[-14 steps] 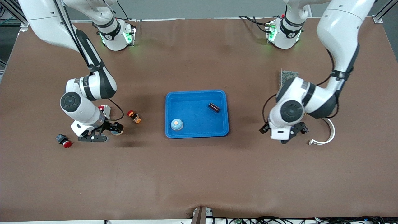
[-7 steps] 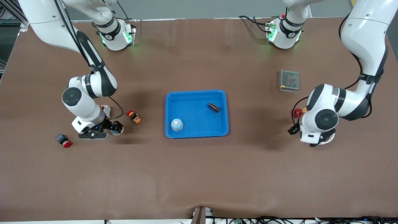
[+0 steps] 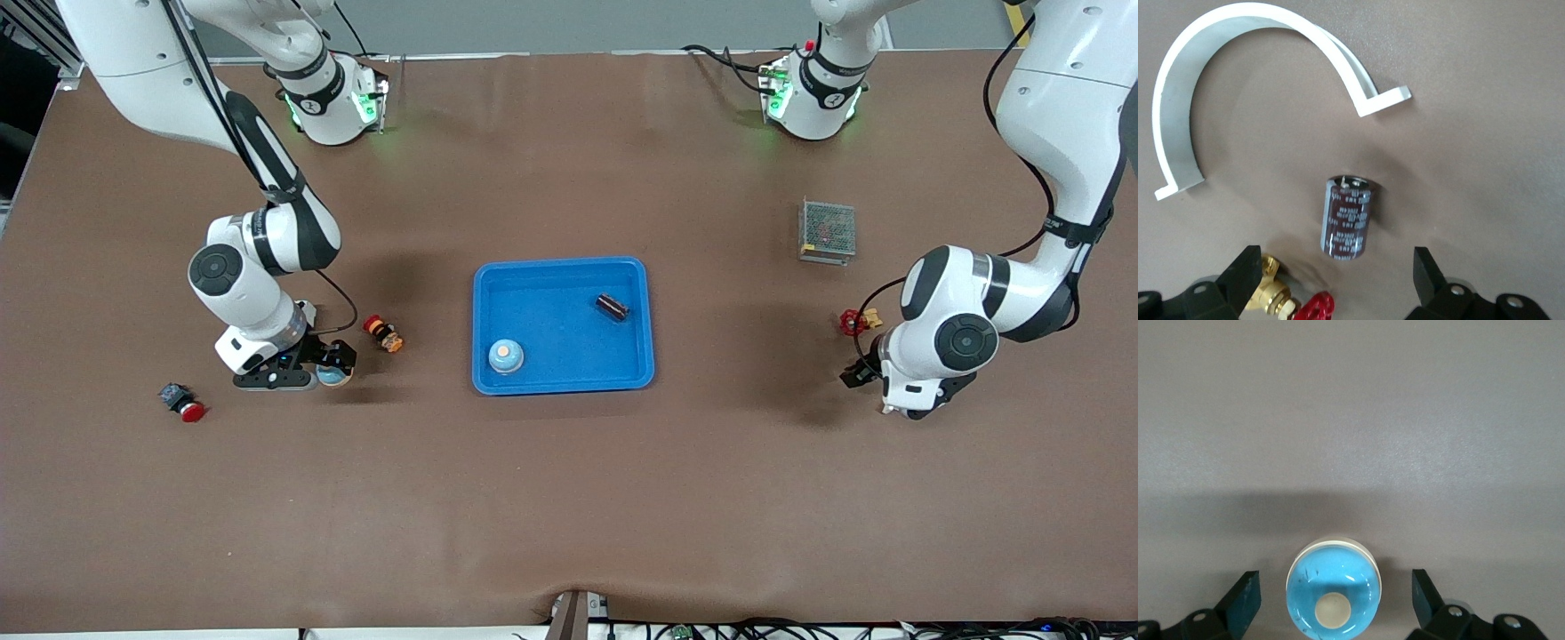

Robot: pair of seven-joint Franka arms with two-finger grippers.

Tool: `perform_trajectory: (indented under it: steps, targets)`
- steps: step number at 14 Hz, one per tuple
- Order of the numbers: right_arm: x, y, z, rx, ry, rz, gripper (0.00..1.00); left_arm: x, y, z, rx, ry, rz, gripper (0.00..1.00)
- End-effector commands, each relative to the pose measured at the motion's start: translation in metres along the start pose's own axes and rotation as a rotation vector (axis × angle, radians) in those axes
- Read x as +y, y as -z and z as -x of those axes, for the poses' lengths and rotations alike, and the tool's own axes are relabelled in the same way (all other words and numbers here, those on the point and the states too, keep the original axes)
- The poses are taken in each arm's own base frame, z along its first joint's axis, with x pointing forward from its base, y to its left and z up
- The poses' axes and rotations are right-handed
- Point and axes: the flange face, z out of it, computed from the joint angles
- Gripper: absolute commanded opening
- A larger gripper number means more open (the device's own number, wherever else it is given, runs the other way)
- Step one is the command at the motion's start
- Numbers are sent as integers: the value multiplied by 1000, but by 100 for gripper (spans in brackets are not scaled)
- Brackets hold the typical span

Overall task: Place electrolytic capacitor and blue bell in tray
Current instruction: 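Reach the right gripper to the second bell while the left gripper grasps a capacitor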

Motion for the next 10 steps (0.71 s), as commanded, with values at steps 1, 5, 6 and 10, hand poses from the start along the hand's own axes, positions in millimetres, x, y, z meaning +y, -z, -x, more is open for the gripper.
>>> perform_trajectory:
  steps: [1, 5, 6, 10]
  targets:
    - [2, -10, 6, -4, -3, -3, 100, -10, -12, -9, 21, -12, 0, 97]
    - [1, -19, 9, -21, -9, -4, 100, -7, -20, -12, 17, -10, 23, 76]
    - [0, -19, 9, -21, -16, -4, 100, -7, -20, -13, 17, -10, 23, 64]
    - [-5, -22, 11, -27, -34, -4, 100, -3, -20, -10, 17, -14, 25, 0]
